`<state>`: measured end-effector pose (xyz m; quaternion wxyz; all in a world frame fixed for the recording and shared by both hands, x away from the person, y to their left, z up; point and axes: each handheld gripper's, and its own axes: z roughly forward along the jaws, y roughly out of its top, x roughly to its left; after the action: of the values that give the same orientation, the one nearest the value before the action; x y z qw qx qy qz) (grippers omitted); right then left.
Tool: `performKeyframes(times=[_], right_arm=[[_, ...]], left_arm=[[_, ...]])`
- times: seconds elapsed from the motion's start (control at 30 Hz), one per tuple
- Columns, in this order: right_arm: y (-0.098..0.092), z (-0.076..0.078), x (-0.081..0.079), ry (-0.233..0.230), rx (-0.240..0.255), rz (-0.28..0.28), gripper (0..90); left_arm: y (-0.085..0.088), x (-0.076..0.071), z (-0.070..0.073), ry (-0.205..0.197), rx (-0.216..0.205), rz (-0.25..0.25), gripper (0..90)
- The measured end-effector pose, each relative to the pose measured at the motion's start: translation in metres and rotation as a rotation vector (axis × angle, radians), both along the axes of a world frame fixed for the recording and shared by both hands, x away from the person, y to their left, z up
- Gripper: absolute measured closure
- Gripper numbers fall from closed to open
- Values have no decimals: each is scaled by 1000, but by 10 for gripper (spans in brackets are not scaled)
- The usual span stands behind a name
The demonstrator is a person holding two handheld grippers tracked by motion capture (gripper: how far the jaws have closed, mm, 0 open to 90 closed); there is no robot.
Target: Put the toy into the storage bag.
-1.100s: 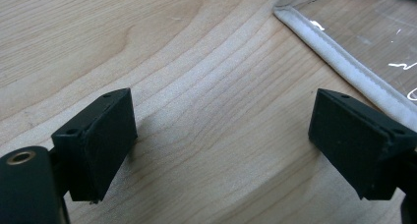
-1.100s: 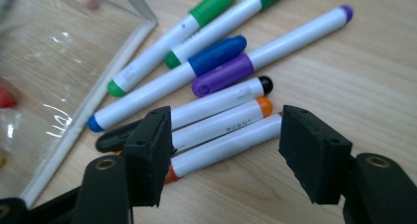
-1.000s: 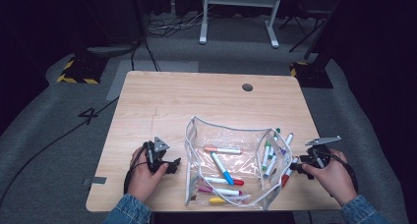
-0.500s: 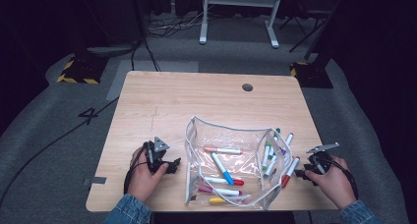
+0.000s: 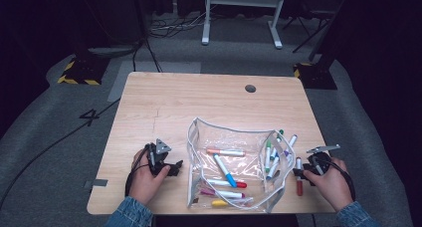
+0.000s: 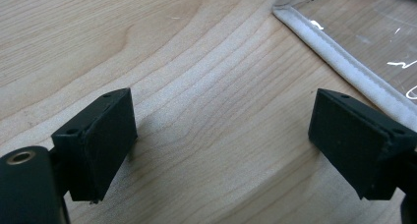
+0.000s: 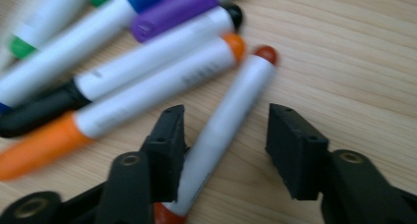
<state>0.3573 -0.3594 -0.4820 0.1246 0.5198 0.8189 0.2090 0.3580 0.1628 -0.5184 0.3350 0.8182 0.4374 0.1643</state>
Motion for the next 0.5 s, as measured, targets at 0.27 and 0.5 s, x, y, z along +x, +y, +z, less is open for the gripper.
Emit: performKeyframes(times=[0.27, 0.5], right_arm=[[-25, 5, -3, 42, -63, -57, 771], [-37, 28, -4, 15, -1, -46, 774]], left_arm=[[0, 0, 0, 0, 0, 0, 111], [0, 0, 0, -1, 1, 0, 111]])
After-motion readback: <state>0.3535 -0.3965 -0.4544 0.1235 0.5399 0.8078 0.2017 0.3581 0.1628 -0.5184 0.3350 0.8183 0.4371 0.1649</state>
